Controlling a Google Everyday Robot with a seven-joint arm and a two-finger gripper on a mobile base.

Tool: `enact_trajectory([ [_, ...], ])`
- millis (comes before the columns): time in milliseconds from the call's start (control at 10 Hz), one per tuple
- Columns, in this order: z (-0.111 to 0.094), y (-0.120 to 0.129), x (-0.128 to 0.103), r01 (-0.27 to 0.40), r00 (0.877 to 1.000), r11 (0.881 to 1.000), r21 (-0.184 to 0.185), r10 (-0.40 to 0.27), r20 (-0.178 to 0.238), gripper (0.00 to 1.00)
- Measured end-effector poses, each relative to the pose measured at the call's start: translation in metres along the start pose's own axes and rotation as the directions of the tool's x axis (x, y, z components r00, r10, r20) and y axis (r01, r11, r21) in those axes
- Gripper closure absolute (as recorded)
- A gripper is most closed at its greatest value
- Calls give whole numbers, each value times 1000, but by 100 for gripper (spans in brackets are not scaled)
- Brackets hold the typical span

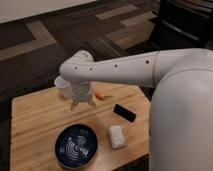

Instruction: Place the pepper in the ceramic bowl

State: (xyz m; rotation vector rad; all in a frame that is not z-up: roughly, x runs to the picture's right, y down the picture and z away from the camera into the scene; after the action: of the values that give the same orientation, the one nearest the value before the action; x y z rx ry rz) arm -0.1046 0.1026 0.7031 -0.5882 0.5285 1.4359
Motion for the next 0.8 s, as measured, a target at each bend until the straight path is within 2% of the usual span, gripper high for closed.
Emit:
enact_trajectory([
  [100, 1, -6, 2, -2, 1000, 1000, 16, 2, -13, 35],
  [300, -4, -41, -5, 6, 1000, 995, 99, -4, -19, 35],
  [400, -10, -67, -14, 43, 999, 985, 164, -41, -15, 35],
  [500, -15, -85, -25, 117, 993, 969, 216, -118, -8, 35],
  [600, -17, -94, -36, 215, 975, 945, 247, -220, -6, 35],
  [700, -15, -95, -42, 342, 936, 904, 255, -352, -7, 35],
  [800, -14, -92, -43, 472, 875, 846, 247, -484, -17, 35],
])
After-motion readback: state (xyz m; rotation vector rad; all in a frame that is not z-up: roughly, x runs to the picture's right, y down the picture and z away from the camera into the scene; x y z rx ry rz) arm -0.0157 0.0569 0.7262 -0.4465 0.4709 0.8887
